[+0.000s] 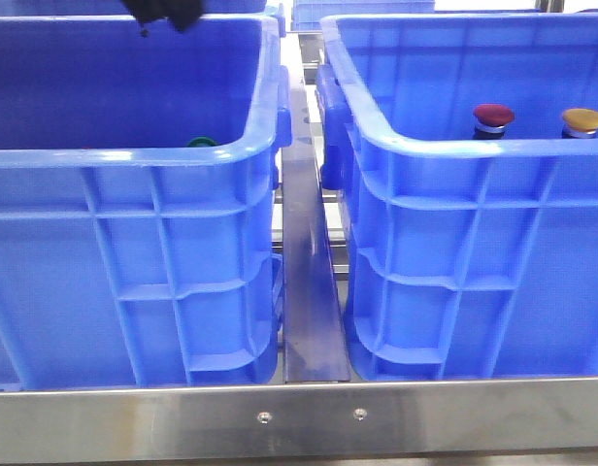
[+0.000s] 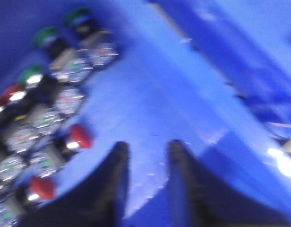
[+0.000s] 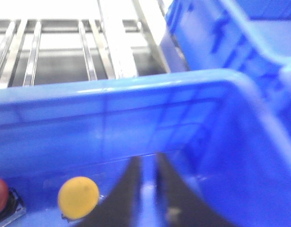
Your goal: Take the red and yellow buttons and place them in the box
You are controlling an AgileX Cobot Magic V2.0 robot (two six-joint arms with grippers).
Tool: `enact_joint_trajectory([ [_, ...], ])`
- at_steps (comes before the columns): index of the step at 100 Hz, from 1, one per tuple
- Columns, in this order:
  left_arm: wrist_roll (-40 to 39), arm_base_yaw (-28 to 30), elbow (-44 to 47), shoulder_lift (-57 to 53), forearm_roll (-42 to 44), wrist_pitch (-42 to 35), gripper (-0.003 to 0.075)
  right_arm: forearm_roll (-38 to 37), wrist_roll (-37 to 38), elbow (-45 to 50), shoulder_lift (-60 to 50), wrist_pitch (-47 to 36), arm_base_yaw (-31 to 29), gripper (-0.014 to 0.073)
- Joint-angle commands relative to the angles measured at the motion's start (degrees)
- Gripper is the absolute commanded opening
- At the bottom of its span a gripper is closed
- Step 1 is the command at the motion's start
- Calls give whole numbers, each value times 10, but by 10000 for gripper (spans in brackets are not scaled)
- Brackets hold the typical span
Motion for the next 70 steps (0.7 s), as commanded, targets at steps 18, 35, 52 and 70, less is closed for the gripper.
enact_joint_trajectory([
  [18,-45,26,32,-24,37,-52,-20,29,-17,58,-132,61,-1,-67],
  [35,-52,98,93,-39,-17,-99,-20,29,-17,112,-195,101,-1,-67],
  [52,-79,162,158,-92,-22,-145,-20,29,-18,175,-261,140,-1,-67],
  [70,-85,222,229,-176,-22,-188,-20,29,-18,237,-326,208,-1,-67],
])
